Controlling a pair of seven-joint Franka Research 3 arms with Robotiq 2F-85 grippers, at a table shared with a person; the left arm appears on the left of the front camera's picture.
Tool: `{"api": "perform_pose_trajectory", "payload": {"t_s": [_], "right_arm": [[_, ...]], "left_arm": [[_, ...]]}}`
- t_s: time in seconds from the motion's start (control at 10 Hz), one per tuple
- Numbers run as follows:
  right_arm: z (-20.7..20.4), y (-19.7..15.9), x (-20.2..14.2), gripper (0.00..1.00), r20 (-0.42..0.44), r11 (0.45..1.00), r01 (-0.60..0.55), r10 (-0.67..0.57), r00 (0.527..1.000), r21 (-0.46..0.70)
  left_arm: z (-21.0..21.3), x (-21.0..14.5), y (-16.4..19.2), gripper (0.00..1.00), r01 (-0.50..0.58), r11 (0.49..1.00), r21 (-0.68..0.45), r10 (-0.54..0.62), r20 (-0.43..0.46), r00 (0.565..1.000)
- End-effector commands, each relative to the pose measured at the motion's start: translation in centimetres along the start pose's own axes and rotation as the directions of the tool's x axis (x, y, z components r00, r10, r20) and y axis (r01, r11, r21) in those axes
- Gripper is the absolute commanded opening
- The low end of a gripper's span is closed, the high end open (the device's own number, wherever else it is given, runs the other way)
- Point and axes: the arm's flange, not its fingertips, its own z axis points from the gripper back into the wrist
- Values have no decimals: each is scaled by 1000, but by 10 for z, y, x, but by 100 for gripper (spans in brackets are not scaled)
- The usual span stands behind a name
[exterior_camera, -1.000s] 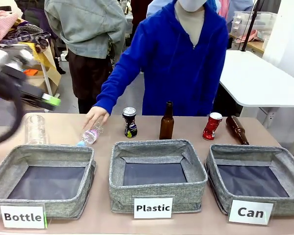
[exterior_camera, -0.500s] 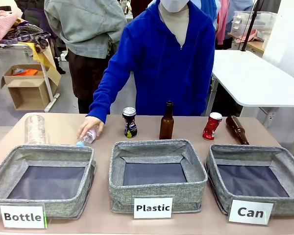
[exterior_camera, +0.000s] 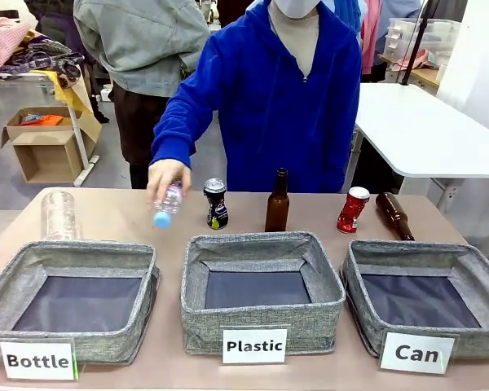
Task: Sort the can waste into the basket.
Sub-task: Pick up the can waste from the table and place it in the right Fabric basket.
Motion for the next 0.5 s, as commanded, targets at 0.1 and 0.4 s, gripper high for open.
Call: {"api": "perform_pose_trajectory", "payload": {"t_s": [0.1, 0.4], "right_arm": [[0, 1, 3, 100, 12, 999, -28, 28, 1000, 24], [0, 1, 3, 100, 12, 999, -28, 28, 1000, 24]], "left_arm": [[-56, 36, -14, 100, 71, 997, -32, -73, -86, 994], [-154, 50, -19, 100, 84, 990, -117, -117, -308, 944]]}}
